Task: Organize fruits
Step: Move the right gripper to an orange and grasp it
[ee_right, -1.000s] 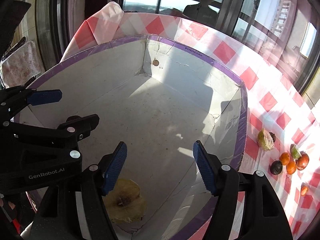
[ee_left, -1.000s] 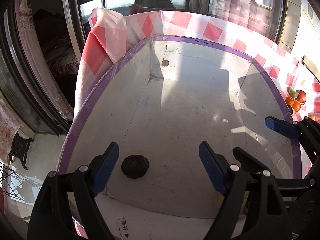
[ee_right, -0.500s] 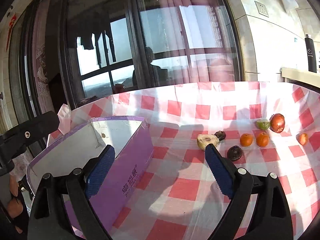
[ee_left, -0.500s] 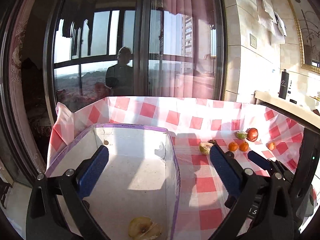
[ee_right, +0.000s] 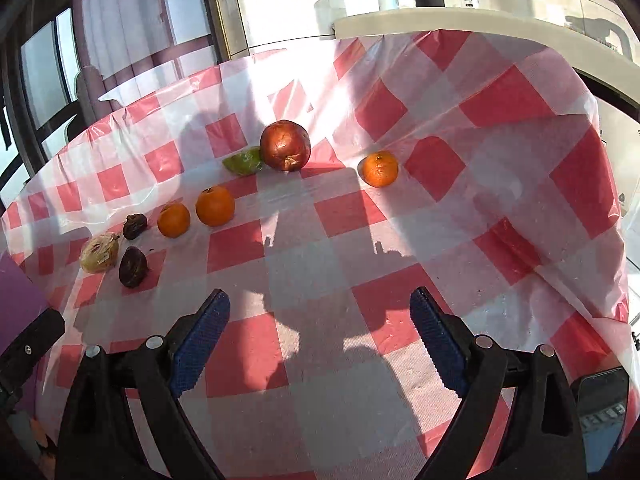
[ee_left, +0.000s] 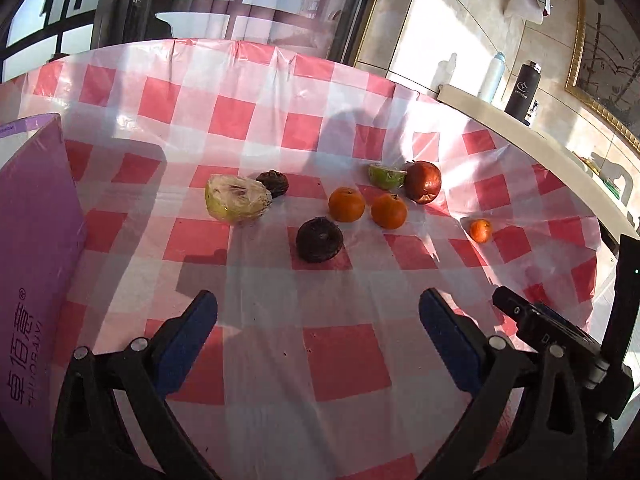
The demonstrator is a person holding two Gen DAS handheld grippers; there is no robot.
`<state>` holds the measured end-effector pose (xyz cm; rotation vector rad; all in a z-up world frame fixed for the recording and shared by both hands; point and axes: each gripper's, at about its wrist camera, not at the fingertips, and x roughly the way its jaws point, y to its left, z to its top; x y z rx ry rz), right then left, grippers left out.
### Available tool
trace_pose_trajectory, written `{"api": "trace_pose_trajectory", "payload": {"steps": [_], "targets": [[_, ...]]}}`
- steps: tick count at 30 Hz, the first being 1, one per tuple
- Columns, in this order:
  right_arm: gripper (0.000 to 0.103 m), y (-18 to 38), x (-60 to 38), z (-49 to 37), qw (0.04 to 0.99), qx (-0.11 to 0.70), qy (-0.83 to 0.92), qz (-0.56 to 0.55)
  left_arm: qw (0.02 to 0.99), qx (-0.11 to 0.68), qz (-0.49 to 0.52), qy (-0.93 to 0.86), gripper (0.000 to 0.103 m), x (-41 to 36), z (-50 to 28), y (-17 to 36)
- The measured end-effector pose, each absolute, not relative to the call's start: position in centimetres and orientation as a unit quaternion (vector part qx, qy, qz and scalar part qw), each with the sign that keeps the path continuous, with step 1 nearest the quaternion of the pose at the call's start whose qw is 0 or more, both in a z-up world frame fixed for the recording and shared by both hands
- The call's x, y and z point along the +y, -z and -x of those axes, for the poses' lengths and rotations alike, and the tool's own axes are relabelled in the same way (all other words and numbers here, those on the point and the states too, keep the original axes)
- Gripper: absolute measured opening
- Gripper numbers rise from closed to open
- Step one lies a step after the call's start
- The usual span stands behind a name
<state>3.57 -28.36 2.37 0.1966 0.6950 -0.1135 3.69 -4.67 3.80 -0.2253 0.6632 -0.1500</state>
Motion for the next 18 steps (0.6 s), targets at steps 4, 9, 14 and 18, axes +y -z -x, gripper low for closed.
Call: {"api": "trace_pose_trajectory", "payload": {"steps": [4, 9, 14, 18], "targets": [[0.087, -2.1, -30.7, -8.5, 0.929, 0.35, 0.098, -0.072, 0.922, 0.349, 0.152, 0.072, 0.101, -4.1, -5.7, -2.2], [0.073, -1.6, -32.0, -15.2, 0.916, 0.375, 0.134, -0.044, 0.917, 0.341, 0.188, 0.081, 0.101, -2.7, -6.3, -2.0], [0.067, -1.1, -32.3, -20.4, 0.901, 0.402, 0.162, -0.022, 0.918, 0.342, 0.184, 0.073, 0.101, -2.9, -6.3, -2.0], [0.053, -0.5, -32.0, -22.2, 0.89, 0.424, 0.169, 0.0, 0.918, 0.343, 0.186, 0.07, 0.101, -2.8, -6.3, -1.8]]}}
